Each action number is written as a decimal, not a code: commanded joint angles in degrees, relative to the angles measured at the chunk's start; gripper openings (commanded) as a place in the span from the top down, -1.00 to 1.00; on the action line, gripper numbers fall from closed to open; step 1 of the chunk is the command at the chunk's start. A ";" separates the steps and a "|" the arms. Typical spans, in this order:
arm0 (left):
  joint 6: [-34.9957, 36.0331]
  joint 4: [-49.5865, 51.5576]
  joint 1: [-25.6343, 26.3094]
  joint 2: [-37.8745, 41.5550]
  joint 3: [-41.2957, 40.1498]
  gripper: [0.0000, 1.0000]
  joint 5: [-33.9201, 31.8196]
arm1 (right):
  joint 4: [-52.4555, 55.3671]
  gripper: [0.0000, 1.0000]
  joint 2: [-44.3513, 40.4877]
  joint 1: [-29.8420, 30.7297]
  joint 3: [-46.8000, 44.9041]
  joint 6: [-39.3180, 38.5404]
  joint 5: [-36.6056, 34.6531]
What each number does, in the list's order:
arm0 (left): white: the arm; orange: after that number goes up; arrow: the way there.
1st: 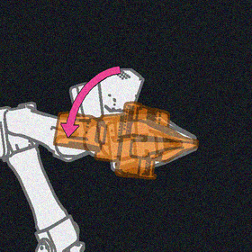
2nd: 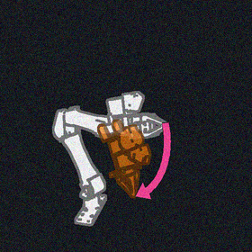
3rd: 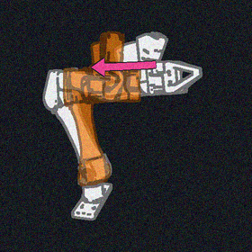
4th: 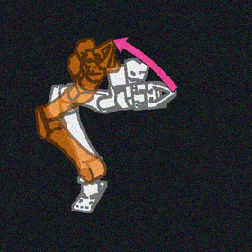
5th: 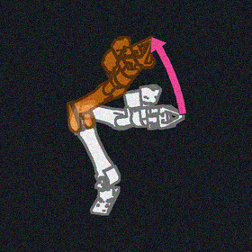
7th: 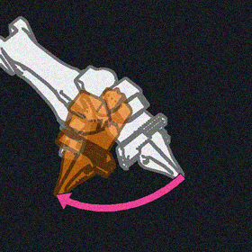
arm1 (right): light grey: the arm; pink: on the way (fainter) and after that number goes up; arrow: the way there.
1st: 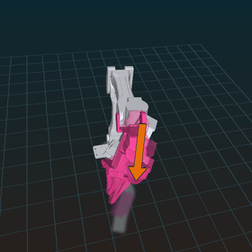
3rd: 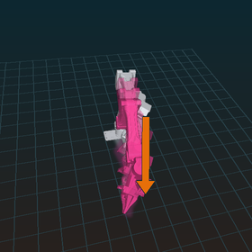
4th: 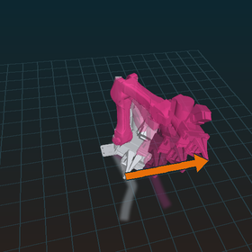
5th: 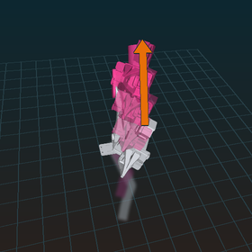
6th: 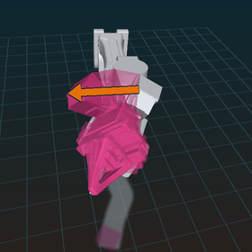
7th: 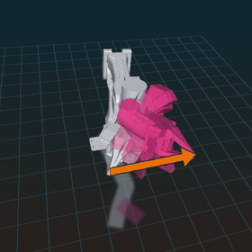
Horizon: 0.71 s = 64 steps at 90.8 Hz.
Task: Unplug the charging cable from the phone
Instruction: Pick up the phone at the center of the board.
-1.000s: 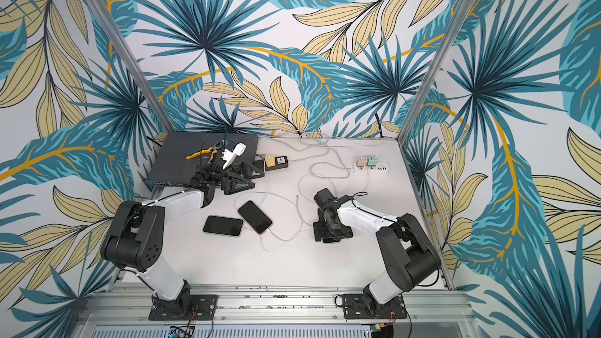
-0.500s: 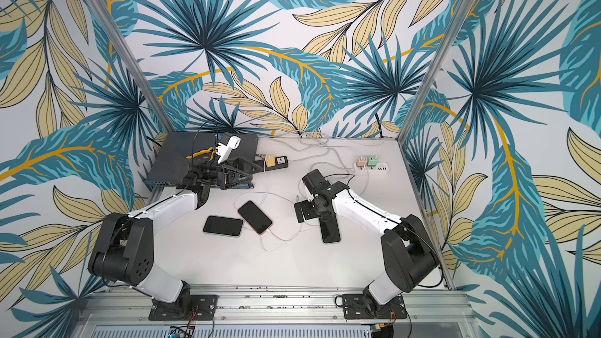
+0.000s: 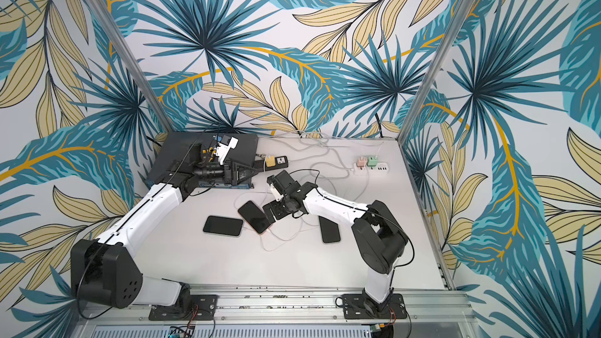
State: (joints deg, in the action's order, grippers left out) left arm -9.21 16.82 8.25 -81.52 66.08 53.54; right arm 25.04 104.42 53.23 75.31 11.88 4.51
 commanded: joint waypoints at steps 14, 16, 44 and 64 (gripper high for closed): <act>8.72 9.35 -5.99 2.69 0.62 -1.00 -15.34 | -2.82 -0.99 6.84 3.74 6.31 -1.18 -2.54; 8.60 9.37 -6.28 2.88 0.51 -1.00 -16.08 | -2.70 -0.99 7.55 4.03 6.99 -1.34 -2.64; 4.12 6.51 -14.72 4.61 -2.45 -1.00 -19.57 | 1.96 -0.99 17.00 6.92 16.80 -3.70 -8.47; 1.57 5.10 -18.49 4.69 -3.63 -1.00 -19.76 | 2.57 -0.99 19.88 7.47 18.38 -4.22 -7.88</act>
State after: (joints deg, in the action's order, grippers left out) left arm -5.98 23.77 -8.64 -77.80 63.33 34.41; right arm 25.50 122.65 60.40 92.60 8.73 -2.37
